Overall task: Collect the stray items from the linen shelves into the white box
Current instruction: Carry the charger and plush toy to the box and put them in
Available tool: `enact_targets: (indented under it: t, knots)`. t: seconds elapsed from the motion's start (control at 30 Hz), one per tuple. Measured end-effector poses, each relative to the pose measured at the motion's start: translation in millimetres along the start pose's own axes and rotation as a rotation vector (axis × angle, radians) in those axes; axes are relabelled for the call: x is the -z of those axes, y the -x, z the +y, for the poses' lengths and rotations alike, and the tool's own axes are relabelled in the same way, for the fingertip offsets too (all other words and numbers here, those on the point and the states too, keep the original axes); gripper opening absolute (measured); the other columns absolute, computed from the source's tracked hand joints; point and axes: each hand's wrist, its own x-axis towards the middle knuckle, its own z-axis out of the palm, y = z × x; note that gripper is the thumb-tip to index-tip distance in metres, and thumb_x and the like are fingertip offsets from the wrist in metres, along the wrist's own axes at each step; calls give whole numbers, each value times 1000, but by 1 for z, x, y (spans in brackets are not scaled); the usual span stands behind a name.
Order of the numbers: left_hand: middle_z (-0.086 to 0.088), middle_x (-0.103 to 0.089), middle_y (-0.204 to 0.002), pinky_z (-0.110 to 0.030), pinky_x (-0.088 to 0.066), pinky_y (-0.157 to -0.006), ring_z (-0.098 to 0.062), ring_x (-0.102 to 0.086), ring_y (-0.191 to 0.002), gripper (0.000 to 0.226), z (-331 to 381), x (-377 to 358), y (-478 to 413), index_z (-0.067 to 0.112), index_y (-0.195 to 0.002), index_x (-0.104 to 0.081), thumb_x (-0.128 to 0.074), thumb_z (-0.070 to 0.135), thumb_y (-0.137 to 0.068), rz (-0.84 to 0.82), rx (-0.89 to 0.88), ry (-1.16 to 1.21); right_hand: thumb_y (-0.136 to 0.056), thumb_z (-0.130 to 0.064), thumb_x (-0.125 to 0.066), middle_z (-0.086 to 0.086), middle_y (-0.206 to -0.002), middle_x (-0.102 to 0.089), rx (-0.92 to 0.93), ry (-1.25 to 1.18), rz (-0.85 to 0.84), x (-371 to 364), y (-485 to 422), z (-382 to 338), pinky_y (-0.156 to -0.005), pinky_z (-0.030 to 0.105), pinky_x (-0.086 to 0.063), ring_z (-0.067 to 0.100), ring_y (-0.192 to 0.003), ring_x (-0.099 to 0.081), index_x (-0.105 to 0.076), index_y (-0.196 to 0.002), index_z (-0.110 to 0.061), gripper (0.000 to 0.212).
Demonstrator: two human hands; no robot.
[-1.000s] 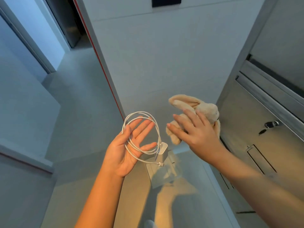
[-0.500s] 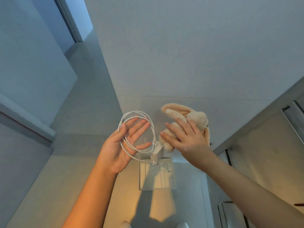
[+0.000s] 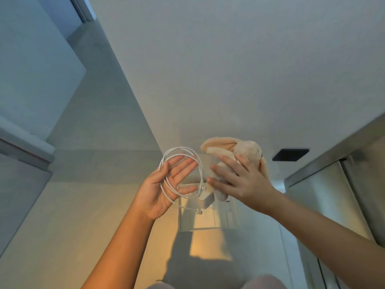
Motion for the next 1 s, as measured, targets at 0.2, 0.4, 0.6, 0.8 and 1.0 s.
enact_targets:
  t: [0.2,0.4,0.6,0.8,1.0]
  knots:
    - [-19,-59,-124,-49,-55,-63,-29,-60,-111,41,-64,105,-67,2,-109,-64,-37,24,-87,11,74,-40,-87,-5,-44,6,-105,-70,42,20,-34,-116,61,-38,-82,51,-50,32,-98,-65,-74,-98,-21,36]
    - [-18,-58,-126,-50,-55,-65,-27,-60,-111,44,-116,196,-126,2,-122,-50,-37,24,-87,-27,138,-113,-79,-6,-68,8,-112,-67,151,36,-132,-221,119,-69,-89,53,-47,35,-106,-61,-70,-106,-20,31]
    - [-21,-59,-124,-53,-54,-63,-30,-61,-109,72,-165,251,-176,0,-111,-64,-92,22,-48,-157,230,-140,-88,-4,-44,6,-110,-67,184,34,-130,-284,157,-92,-89,49,-47,31,-106,-61,-69,-106,-24,37]
    - [-21,-58,-125,-55,-54,-64,-34,-58,-112,60,-201,285,-216,-1,-114,-62,-84,22,-63,-178,341,-163,-89,-8,-49,6,-115,-66,179,36,-179,-325,192,-109,-90,49,-47,32,-109,-59,-69,-107,-24,31]
    - [-21,-60,-121,-54,-55,-62,-36,-59,-110,41,-221,319,-245,0,-110,-64,-38,23,-87,-101,379,-187,-92,-9,-41,4,-107,-68,220,-27,-129,-351,219,-110,-91,46,-47,30,-104,-62,-71,-100,-23,34]
